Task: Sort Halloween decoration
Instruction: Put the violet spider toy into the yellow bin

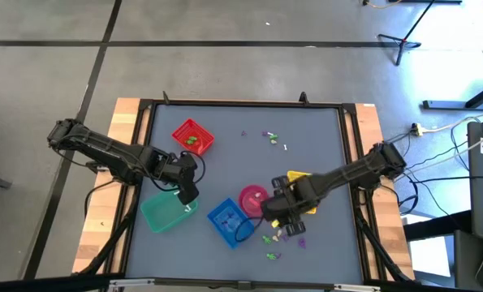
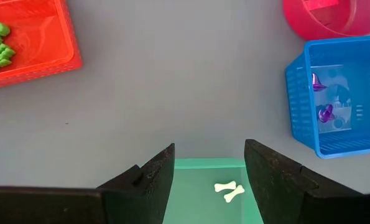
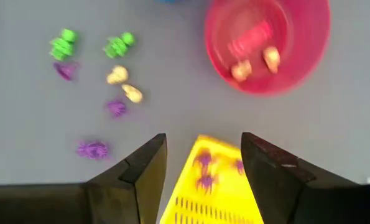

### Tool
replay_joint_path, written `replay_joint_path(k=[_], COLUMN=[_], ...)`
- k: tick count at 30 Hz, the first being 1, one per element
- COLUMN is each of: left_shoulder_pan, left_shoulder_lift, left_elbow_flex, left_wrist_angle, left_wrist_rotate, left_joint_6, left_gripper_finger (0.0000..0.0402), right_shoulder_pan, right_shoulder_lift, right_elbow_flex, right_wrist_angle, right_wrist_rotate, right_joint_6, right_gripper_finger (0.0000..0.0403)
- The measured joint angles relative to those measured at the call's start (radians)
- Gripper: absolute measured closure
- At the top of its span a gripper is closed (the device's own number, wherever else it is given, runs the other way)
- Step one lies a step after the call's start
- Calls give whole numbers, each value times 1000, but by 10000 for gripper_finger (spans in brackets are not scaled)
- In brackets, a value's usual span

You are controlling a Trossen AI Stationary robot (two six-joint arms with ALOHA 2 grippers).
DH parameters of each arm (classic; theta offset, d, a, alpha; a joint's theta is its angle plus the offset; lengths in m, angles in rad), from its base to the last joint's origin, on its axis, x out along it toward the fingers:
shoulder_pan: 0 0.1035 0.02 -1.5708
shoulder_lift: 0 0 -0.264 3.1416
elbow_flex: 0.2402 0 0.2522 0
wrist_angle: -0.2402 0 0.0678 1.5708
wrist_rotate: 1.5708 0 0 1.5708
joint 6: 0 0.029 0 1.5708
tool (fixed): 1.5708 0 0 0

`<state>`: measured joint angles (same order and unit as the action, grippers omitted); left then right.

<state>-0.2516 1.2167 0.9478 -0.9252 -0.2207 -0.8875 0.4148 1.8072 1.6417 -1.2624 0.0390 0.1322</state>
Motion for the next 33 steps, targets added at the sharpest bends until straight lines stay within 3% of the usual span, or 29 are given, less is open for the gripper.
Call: replay_joint_path(k=[8, 14, 18, 22, 28, 33], left_shoulder_pan=[0, 0, 0, 0, -1, -1], left_shoulder_lift=[0, 0, 0, 0, 0, 0], left_elbow_flex=[0, 0, 0, 0, 0, 0], left_wrist_angle=[0, 0, 0, 0, 0, 0], left_wrist_rotate=[0, 1, 1, 1, 1, 1], left_joint_6=[0, 0, 0, 0, -1, -2], left_gripper_finger=[224, 224, 224, 224, 224, 224], right_shoulder_pan=[164, 312, 375, 392, 391, 391], right_shoulder_lift=[-4, -6, -6, -7, -6, -6], right_elbow_flex=[0, -1, -24, -89, -216, -295], right_wrist_angle=[-74, -99, -80, 10, 312, 357], right_wrist_rotate=[102, 265, 379, 401, 315, 308], right_joint_6=[376, 684, 911, 1099, 1141, 1124], right_gripper_finger=[198, 198, 198, 198, 198, 198])
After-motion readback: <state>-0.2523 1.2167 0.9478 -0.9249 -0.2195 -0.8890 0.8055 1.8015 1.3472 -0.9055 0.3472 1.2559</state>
